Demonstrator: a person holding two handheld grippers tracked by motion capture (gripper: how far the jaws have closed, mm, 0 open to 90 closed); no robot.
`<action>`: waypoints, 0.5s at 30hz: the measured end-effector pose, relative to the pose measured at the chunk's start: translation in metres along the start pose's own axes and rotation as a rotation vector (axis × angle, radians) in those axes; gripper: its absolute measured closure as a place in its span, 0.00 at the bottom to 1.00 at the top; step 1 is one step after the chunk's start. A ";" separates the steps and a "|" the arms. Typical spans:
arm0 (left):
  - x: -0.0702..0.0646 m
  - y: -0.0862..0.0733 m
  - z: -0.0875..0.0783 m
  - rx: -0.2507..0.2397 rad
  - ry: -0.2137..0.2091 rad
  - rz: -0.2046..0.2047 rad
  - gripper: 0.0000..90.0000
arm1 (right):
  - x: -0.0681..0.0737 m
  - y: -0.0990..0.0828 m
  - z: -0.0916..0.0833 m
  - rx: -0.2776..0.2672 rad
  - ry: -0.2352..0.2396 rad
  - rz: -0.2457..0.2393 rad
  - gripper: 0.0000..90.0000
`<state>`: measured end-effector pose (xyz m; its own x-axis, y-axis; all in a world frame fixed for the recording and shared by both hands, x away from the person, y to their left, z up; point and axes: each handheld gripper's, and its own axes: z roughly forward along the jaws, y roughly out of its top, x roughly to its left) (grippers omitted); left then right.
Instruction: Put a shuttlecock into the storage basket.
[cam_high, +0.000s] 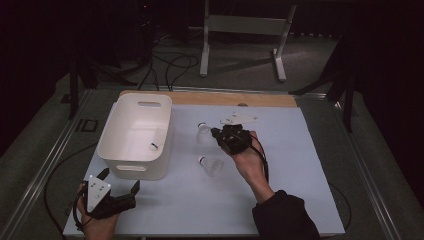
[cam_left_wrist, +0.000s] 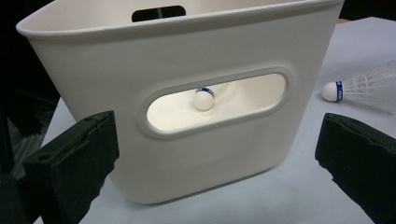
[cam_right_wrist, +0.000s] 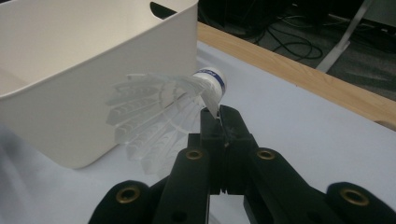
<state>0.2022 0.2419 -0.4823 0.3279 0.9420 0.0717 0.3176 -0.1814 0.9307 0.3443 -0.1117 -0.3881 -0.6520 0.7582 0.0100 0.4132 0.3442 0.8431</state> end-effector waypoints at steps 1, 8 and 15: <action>0.000 0.000 0.000 -0.001 0.000 -0.001 0.00 | 0.001 0.001 0.000 -0.001 0.001 0.000 1.00; 0.000 0.000 0.000 -0.002 -0.001 -0.001 0.00 | 0.006 0.005 -0.001 -0.009 0.011 -0.010 1.00; 0.000 0.000 0.000 -0.002 -0.001 -0.001 0.00 | 0.011 0.009 -0.002 -0.019 0.020 -0.017 1.00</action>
<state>0.2021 0.2420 -0.4823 0.3283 0.9419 0.0704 0.3164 -0.1799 0.9314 0.3397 -0.1010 -0.3794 -0.6716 0.7409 0.0060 0.3899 0.3465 0.8532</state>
